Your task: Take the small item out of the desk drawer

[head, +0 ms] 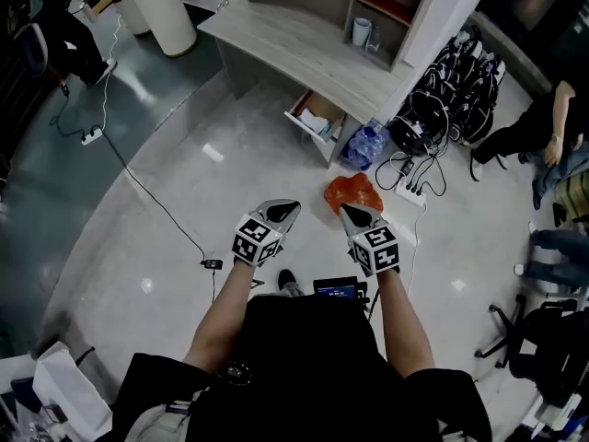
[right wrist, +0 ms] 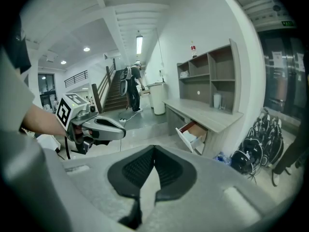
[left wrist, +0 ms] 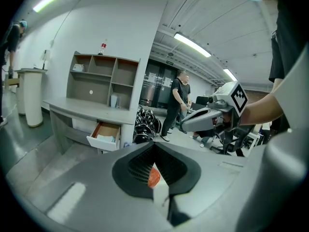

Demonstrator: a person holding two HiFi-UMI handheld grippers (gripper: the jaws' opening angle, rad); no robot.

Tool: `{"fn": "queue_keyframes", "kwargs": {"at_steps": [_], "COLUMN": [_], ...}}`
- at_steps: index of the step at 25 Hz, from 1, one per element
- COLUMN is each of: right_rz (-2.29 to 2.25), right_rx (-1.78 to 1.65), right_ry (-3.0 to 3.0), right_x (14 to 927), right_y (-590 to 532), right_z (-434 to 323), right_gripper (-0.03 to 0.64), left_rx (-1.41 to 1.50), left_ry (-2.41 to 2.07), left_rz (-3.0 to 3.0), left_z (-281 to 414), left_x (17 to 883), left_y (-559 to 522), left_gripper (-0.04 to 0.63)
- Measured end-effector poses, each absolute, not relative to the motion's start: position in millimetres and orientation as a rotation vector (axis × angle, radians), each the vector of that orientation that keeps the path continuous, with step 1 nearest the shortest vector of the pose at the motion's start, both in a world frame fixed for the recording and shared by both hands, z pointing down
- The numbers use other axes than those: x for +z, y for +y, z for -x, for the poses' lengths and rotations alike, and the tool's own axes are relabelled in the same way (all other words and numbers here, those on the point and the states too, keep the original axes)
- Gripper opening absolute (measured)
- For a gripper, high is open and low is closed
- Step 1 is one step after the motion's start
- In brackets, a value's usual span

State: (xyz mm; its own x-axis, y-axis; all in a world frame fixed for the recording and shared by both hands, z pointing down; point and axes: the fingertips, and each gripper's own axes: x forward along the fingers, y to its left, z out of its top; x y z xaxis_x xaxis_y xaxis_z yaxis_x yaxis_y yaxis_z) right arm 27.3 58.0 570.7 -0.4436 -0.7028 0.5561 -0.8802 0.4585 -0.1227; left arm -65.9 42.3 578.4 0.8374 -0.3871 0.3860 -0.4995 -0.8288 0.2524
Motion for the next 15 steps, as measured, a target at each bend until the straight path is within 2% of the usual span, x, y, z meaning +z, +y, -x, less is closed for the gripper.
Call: {"fn": "queue_keyframes", "kwargs": {"at_steps": [15], "right_rz": [-1.353], "right_rx": [0.611], "right_ry": [-2.257], "right_x": [582], "right_y": [34], "right_z": [0], "right_gripper": [0.002], "left_rx": [0.455], "left_ry": [-0.648], "left_rz": [-2.630], "left_z": [99], "left_x": [597], "left_y": [19], "left_gripper": [0.001]}}
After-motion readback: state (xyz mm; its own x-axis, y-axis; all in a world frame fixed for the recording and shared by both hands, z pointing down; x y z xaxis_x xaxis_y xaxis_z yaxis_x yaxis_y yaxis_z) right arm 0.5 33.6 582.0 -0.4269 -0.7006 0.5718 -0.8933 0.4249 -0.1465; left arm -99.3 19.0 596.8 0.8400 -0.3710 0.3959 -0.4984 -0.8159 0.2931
